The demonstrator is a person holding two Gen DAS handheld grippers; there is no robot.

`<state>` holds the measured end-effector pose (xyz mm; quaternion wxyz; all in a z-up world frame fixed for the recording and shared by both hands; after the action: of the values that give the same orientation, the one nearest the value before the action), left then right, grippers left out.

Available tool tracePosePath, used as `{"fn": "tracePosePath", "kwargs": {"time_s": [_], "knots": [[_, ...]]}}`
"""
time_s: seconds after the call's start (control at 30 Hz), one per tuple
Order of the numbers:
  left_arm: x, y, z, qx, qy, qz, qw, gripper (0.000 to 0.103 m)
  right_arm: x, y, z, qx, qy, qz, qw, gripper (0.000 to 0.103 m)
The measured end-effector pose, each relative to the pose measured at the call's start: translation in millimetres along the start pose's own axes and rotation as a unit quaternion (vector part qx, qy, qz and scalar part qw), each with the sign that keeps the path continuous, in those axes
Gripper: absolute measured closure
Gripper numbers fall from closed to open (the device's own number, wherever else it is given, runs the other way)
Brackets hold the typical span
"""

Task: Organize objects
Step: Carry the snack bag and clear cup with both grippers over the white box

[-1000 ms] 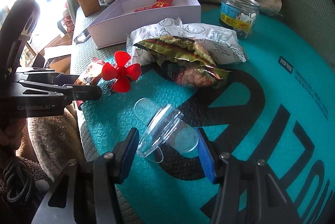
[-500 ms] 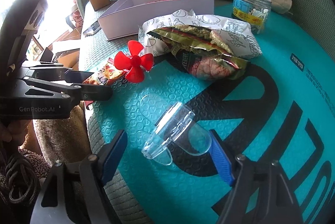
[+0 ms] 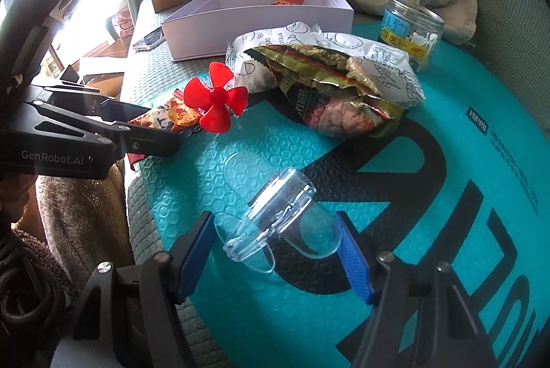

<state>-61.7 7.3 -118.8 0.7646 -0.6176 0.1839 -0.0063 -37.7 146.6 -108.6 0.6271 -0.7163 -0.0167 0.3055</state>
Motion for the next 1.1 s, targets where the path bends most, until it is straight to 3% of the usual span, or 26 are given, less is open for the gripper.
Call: {"fn": "tracePosePath", "kwargs": {"time_s": [0.5, 1.1], "knots": [[0.8, -11.8, -0.1, 0.003, -0.006, 0.014, 0.9999, 0.061, -6.1, -14.8, 4.3, -0.024, 0.014, 0.008, 1.0, 0.033], [2.2, -53.6, 4.4, -0.025, 0.012, 0.053, 0.9982, 0.062, -38.2, -58.6, -20.6, -0.038, -0.043, 0.057, 0.997, 0.033]]}}
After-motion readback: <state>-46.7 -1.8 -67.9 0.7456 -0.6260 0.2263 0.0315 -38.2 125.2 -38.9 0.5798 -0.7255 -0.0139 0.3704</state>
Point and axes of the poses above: each gripper's, at about its wrist camera, not at the fingertips, and y roughly the way its jaws point, z to its right, x to its underside, the point moved 2 cm from there along y, roughly the way its jaws point, and after that the axes turned 7 degrees about -z, right-handed, at the moved point
